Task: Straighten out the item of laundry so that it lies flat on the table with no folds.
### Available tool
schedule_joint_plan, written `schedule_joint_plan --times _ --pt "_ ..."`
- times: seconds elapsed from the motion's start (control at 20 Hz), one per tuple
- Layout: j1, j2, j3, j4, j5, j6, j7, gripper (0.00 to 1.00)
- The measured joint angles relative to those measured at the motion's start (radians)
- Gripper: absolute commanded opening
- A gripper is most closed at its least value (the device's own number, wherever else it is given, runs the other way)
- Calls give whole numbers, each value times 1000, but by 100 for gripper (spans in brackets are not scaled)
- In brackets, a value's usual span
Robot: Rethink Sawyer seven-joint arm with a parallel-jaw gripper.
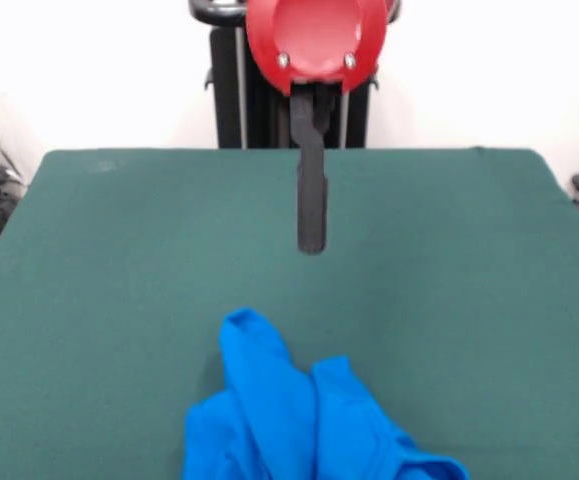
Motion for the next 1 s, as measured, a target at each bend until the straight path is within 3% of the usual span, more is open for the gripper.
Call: schedule_joint_plan --times 0.65,1.0 --pt "71 42 -33 -18 -55 161 0 100" --pt "99 149 -58 -147 -120 170 0 100"
